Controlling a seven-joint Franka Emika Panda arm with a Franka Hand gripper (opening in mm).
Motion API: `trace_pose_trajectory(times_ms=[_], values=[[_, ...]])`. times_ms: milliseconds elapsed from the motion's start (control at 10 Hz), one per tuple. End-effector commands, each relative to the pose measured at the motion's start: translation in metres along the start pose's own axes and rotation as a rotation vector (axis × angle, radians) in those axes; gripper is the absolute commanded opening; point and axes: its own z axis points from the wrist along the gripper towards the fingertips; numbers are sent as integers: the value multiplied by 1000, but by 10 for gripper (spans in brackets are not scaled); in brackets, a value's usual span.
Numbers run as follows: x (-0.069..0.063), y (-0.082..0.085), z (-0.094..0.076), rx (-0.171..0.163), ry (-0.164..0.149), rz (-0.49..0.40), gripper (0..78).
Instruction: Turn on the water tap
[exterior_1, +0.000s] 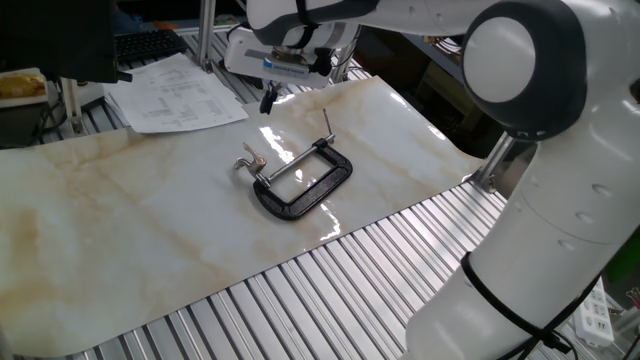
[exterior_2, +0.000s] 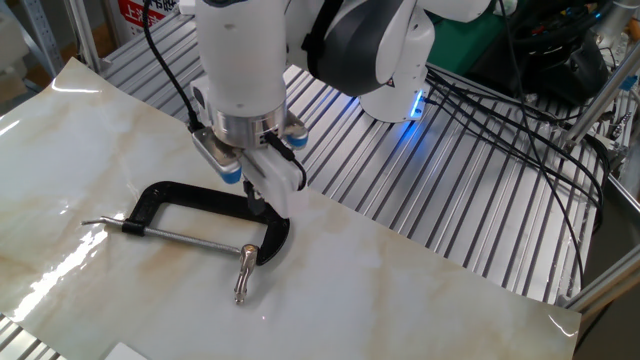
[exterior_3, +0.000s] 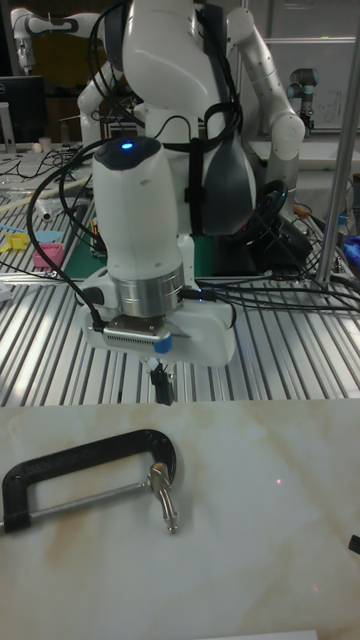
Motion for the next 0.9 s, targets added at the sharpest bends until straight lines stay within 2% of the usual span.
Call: trace_pose_trajectory(times_ms=[100, 700, 900], values=[[-2, 0, 0, 36, -23, -20, 0], [-25, -14, 20, 35, -27, -39, 0], [-28, -14, 28, 34, -27, -39, 0]])
